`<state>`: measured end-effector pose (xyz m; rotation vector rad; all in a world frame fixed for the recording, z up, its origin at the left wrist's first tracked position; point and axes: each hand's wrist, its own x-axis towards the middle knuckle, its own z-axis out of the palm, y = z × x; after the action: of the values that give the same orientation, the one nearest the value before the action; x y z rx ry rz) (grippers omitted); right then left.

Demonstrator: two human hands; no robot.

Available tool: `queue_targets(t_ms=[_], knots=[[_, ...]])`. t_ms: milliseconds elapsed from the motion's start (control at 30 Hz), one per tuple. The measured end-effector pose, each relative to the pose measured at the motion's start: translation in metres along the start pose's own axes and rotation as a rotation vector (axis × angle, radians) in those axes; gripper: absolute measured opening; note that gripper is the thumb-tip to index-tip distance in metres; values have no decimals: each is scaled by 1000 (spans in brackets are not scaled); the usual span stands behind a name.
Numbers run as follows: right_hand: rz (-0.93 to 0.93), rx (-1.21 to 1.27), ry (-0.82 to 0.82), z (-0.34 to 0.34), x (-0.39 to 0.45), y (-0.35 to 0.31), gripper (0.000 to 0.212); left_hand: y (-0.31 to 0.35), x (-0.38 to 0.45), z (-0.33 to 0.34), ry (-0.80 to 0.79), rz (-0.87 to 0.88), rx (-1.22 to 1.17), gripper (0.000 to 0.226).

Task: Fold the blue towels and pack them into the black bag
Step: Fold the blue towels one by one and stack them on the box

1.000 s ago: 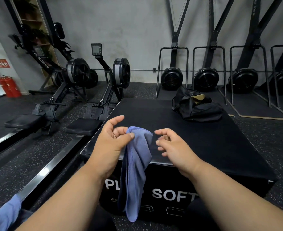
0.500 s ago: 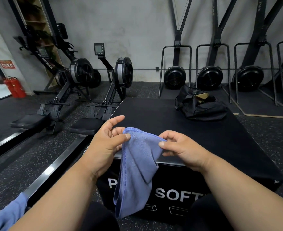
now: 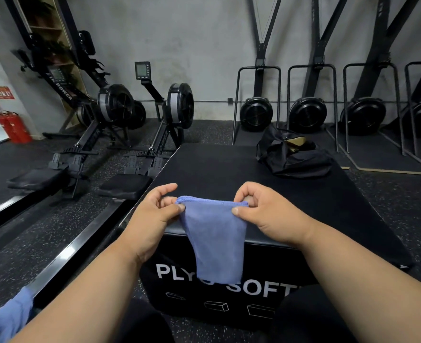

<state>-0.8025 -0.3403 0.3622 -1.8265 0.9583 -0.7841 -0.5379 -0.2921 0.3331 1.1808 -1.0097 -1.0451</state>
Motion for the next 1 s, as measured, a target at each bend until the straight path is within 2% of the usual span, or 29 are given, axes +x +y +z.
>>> queue_targets(t_ms=[167,333,467,533,667,833,933,1000], knots=[[94,41,-15,-3,0,5,36,-5,4,1,-31,-49,55,45],[204,-15,-53,-4,12,8,15,-11,22,-3,-65,-90,173,47],[225,-71,33,-6,48,6,12,-5,61,-1,-42,-125,294,58],[203,-58,111,-11,77,-5,13,12,93,3,-6,-105,340,53],[90,-80,250,-35,145,-44,14,74,158,11,92,39,370,51],[-181,-135,412,-74,192,-112,15,171,198,23,91,282,253,53],[-277,-136,428,-82,192,-118,13,183,193,19,58,415,210,49],[-279,-165,392,-75,186,-94,13,157,182,8,21,431,269,47]])
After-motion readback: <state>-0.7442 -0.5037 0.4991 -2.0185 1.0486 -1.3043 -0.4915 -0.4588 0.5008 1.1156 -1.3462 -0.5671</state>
